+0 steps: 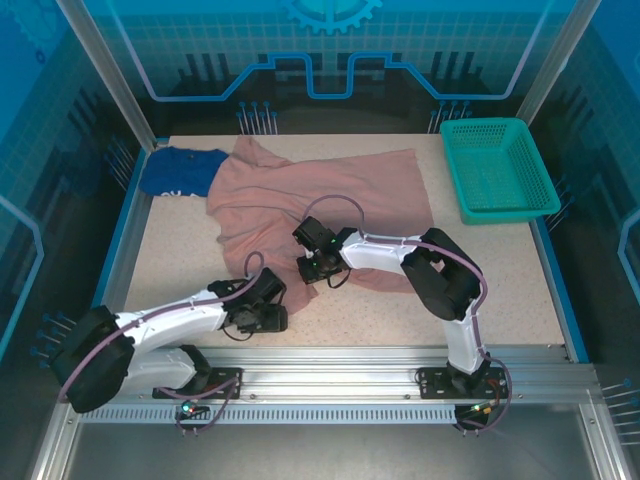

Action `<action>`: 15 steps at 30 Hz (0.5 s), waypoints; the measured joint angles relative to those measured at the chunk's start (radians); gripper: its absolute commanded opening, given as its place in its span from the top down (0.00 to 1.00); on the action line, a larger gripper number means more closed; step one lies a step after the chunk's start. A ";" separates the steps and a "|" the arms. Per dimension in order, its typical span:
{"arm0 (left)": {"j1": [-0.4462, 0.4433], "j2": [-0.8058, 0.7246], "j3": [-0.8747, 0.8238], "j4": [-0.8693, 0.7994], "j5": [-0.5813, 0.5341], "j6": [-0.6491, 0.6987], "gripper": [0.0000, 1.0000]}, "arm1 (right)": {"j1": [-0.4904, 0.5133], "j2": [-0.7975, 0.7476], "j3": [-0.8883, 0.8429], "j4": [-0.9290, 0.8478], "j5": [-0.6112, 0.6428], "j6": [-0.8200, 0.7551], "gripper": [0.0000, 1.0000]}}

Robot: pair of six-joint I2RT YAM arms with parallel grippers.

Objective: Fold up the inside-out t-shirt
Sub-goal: Turn over the T-shirt at the center of the table.

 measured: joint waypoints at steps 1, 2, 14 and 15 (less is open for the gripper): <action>-0.001 0.009 0.007 -0.005 0.000 0.006 0.39 | 0.000 -0.001 -0.002 0.002 0.000 0.000 0.85; -0.002 0.017 0.013 -0.008 0.000 0.011 0.39 | 0.000 -0.002 -0.003 0.005 0.000 0.000 0.85; -0.008 0.088 0.063 -0.062 -0.029 0.078 0.56 | 0.000 -0.003 -0.008 0.012 0.000 0.000 0.85; -0.008 0.090 0.065 -0.067 -0.035 0.083 0.59 | 0.000 -0.003 -0.008 0.012 0.000 0.000 0.85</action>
